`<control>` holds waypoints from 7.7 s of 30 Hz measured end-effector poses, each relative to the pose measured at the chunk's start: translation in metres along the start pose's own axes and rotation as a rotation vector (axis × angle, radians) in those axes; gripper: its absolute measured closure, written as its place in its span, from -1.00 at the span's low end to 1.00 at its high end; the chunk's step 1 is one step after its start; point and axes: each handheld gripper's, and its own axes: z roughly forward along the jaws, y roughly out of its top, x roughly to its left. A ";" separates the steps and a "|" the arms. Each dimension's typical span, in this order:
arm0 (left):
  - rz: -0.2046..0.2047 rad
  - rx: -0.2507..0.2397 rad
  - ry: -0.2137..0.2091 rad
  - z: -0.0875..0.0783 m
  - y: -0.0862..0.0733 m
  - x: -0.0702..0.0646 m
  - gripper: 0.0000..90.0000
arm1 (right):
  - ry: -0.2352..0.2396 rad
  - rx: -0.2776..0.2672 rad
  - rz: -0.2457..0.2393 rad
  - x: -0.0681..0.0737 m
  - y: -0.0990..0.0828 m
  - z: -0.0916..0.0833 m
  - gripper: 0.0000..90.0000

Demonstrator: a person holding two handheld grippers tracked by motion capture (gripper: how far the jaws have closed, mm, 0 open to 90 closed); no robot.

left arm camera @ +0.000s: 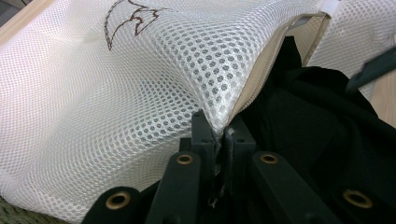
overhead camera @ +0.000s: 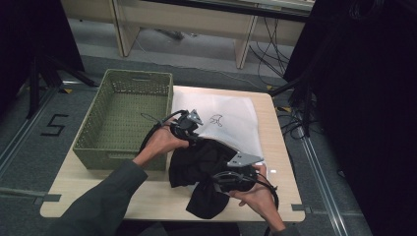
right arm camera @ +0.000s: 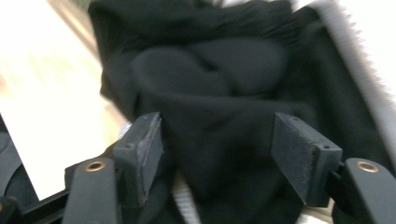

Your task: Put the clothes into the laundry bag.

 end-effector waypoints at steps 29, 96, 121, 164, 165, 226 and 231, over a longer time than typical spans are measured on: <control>0.006 0.041 -0.020 -0.001 0.001 0.003 0.88 | -0.244 0.113 0.052 -0.057 0.028 0.073 0.38; -0.009 0.052 -0.009 -0.005 0.005 0.004 0.84 | -0.176 0.178 0.144 -0.053 -0.023 0.011 0.05; 0.017 0.065 -0.044 0.002 0.005 -0.008 0.86 | -0.210 0.023 0.034 -0.042 0.024 0.106 0.88; -0.054 0.072 -0.065 -0.002 -0.011 0.008 0.88 | -0.299 -0.076 0.174 -0.066 0.027 0.124 1.00; -0.055 0.070 -0.071 -0.002 -0.011 0.008 0.88 | -0.314 -0.079 0.165 -0.069 0.027 0.125 1.00; -0.010 0.127 0.003 0.060 -0.019 -0.012 0.66 | -0.245 -0.096 0.101 -0.074 0.005 -0.003 0.38; -0.011 0.092 -0.005 0.047 -0.016 -0.014 0.55 | -0.249 0.008 0.070 -0.074 -0.004 0.006 0.16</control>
